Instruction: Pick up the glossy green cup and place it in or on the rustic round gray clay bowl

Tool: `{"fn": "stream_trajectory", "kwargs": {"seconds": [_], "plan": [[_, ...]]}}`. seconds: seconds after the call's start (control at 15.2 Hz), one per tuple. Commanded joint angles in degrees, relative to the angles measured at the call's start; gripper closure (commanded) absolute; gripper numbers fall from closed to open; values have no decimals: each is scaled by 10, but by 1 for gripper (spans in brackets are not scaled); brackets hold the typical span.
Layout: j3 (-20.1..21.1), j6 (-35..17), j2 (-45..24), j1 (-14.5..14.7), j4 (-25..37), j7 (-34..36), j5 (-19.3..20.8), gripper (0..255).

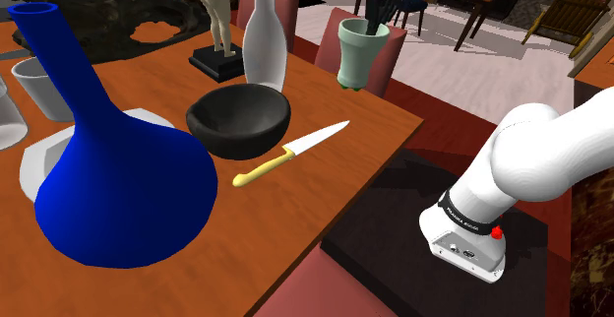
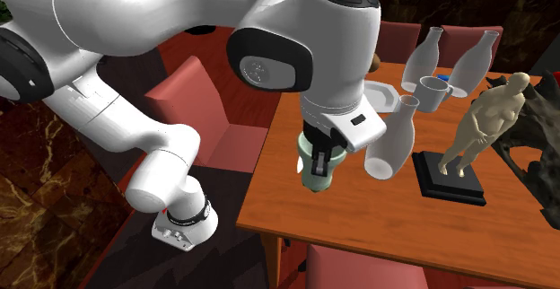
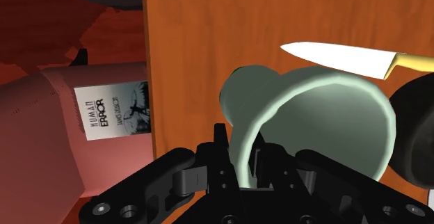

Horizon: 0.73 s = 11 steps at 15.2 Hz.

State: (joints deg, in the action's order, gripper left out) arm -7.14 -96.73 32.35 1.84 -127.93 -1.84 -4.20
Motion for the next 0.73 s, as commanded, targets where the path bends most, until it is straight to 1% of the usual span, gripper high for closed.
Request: {"fn": "stream_trajectory", "kwargs": {"seconds": [0.0,0.66], "plan": [[0,14,-3,0,17,1,0,255],[0,87,-22,3,110,8,-2,255]]}}
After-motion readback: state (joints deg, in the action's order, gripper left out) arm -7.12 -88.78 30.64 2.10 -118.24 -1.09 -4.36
